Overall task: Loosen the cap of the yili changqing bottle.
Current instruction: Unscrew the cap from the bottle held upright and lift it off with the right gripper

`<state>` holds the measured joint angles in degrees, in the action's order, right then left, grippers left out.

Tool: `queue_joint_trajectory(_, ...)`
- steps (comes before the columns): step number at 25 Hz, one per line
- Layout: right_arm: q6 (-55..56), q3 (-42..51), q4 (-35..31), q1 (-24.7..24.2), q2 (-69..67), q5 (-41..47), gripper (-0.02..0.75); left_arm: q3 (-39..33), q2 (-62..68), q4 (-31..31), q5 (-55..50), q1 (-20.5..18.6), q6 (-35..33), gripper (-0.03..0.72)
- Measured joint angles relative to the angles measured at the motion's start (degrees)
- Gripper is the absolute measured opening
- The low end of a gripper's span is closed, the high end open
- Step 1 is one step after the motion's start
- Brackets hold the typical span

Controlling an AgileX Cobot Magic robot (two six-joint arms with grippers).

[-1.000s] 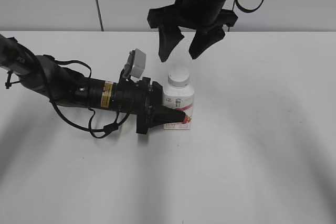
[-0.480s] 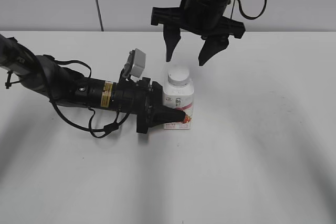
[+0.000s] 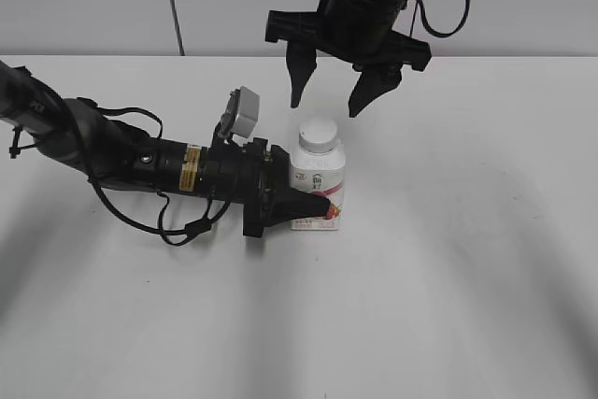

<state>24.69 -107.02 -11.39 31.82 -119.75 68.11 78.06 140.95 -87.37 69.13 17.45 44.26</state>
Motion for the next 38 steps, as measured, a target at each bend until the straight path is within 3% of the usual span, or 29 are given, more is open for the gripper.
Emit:
queue_joint_trajectory(12, 0.0, 0.0, -1.7, 0.0, -3.8, 1.2, 0.534, 0.0, 0.0, 0.1, 0.1, 0.0, 0.1, 0.379)
queue_joint_trajectory(24, 0.0, 0.0, -1.9, 0.0, -3.8, 1.2, 0.394, 0.0, 0.0, 0.1, 0.1, 0.0, 0.1, 0.379)
queue_joint_trajectory(33, -2.3, 0.0, -1.9, 0.0, -3.8, 1.2, 0.395, 0.0, 0.0, 0.1, 0.1, 0.0, 0.1, 0.379)
queue_joint_trajectory(38, -10.3, 0.0, -1.9, 0.0, -3.8, 1.2, 0.393, 0.0, 0.0, 0.1, 0.1, 0.0, 0.1, 0.379)
